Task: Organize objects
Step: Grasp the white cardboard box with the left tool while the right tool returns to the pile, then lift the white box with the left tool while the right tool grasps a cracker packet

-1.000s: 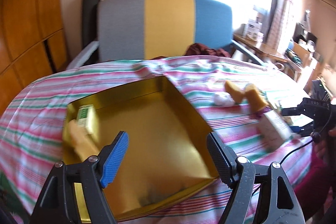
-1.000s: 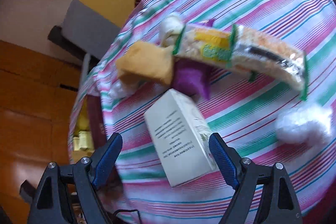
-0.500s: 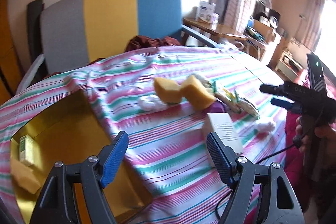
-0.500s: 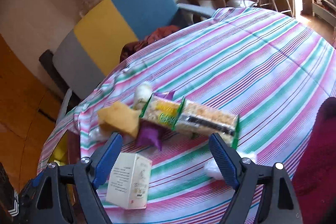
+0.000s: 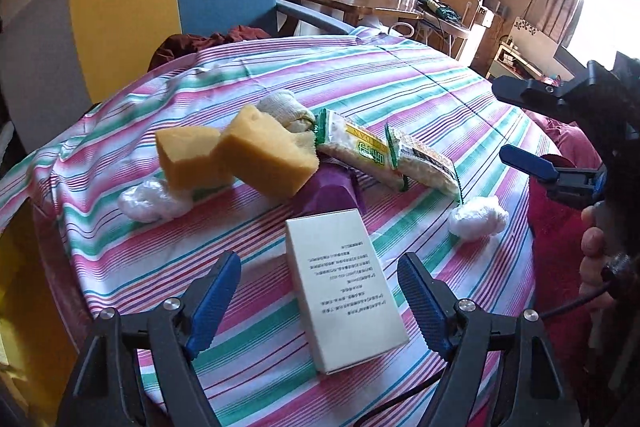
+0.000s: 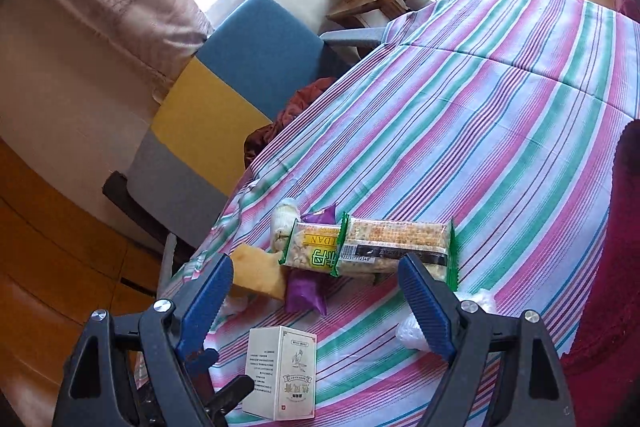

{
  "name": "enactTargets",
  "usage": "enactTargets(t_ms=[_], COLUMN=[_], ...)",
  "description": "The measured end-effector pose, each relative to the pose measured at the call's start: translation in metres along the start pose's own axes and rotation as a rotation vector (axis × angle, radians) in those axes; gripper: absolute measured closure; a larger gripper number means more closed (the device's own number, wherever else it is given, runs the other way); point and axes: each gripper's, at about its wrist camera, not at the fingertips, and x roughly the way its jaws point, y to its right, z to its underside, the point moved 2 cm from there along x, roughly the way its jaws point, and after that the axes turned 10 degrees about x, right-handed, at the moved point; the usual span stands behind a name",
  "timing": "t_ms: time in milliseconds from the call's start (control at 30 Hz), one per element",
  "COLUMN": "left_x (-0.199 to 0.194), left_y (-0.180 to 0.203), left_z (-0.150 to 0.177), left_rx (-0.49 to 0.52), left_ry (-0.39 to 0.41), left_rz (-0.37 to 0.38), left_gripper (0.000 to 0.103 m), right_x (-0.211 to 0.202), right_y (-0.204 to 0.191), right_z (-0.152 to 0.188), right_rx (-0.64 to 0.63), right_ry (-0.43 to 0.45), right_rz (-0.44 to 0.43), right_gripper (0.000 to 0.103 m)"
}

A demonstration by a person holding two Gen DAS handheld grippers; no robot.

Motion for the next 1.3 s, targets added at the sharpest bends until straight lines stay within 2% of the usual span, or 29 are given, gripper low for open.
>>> enactTargets(t_ms=[133,200,267,400,700,933,1100,1200,1300], left_x=[0.024,0.036,0.041,0.027,0.013,0.018,0.027,0.025,0.024], left_y=[0.009,0.006,0.001,-0.005,-0.01,-0.008,-0.009,-0.009,-0.01], left_z=[-0.005,0.0,0.008,0.027,0.058,0.056,0.061,0.062,0.064], left_rx=[-0.001,-0.014,-0.037,-0.03,-0.038,-0.049,-0.051,-0.051,-0.051], left_ry=[-0.03,-0.062,-0.073,-0.024,-0.006,0.005,-0.021,-0.013,-0.004], left_rz=[0.012,0.003,0.011,-0.008,-0.038,-0.039,-0.04,-0.036,-0.029], left_gripper=[0.022,0.043,0.051,0.052,0.052,0.052,0.052,0.052,0.052], right_x=[-0.001,0.0,0.001,0.006,0.015,0.017,0.02,0.026,0.036], right_y=[0.016,0.019,0.018,0.016,0.013,0.014,0.014,0.012,0.005], right_z=[-0.007,-0.008,-0.008,-0.006,-0.001,-0.001,-0.001,0.001,0.004], right_rx=[0.092,0.11,0.108,0.089,0.061,0.059,0.052,0.038,-0.016], right_ry=[0.006,0.004,-0.003,-0.026,-0.063,-0.066,-0.081,-0.111,-0.165], right_rz=[-0.008,-0.008,-0.01,-0.001,0.035,0.051,0.06,0.081,0.141], right_gripper=[0.017,0.017,0.017,0.017,0.017,0.017,0.017,0.017,0.017])
